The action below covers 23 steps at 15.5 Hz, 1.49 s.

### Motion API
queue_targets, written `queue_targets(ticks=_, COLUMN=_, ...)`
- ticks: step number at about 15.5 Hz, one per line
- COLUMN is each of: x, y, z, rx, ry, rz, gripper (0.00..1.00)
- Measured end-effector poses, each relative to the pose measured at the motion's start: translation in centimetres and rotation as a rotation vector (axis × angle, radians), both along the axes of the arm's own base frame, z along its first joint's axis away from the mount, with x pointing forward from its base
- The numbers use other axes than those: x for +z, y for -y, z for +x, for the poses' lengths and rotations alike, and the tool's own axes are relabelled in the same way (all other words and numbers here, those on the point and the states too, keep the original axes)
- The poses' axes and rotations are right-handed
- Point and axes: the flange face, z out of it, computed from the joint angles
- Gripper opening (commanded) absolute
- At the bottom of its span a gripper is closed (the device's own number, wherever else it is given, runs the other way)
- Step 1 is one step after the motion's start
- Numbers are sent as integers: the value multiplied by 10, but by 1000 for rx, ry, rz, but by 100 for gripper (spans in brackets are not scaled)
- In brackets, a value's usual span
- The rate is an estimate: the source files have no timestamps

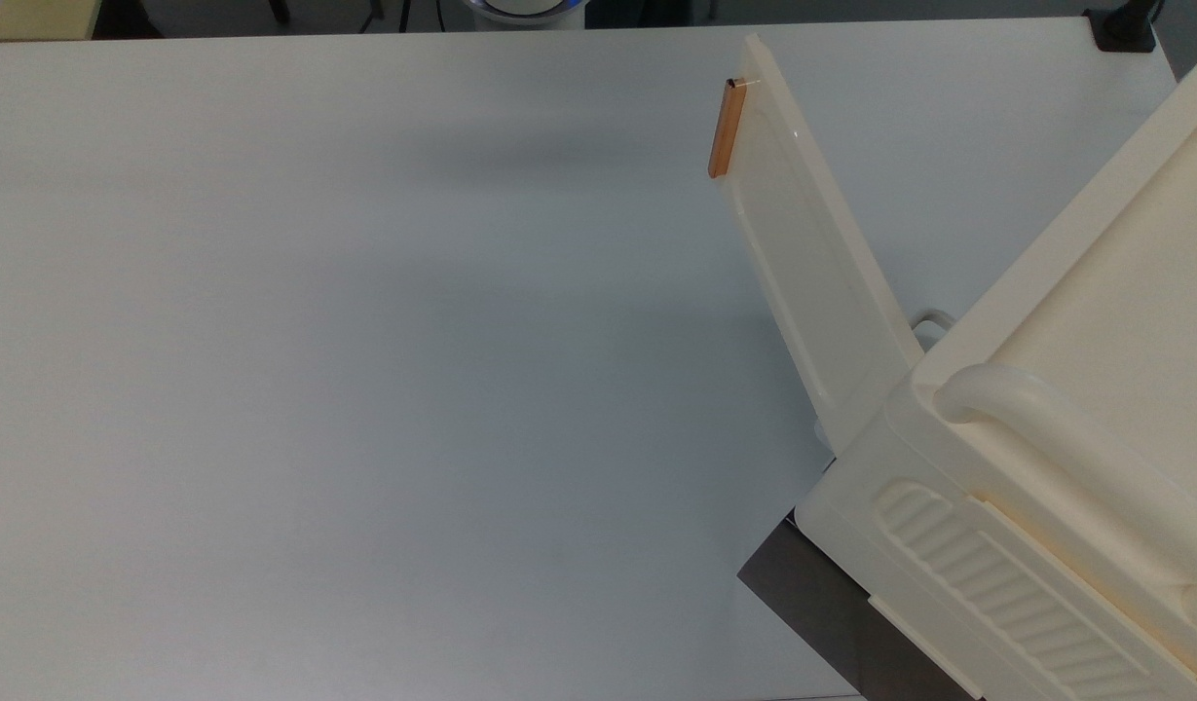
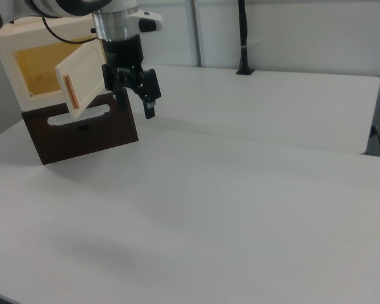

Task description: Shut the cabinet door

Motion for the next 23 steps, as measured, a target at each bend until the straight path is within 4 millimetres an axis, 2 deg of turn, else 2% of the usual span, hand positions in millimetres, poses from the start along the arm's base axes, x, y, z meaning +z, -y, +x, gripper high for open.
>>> queue_targets(ticks=20, x=0, y=-2, z=0, rx=2, ry=1, rz=8, gripper=99)
queue_targets(ticks=21, x=0, y=-2, z=0, rx=3, ry=1, rz=8, gripper=92)
queue_targets(ticks=23, x=0, y=-3, z=1, rx=5, ry=1, rz=8, gripper=68)
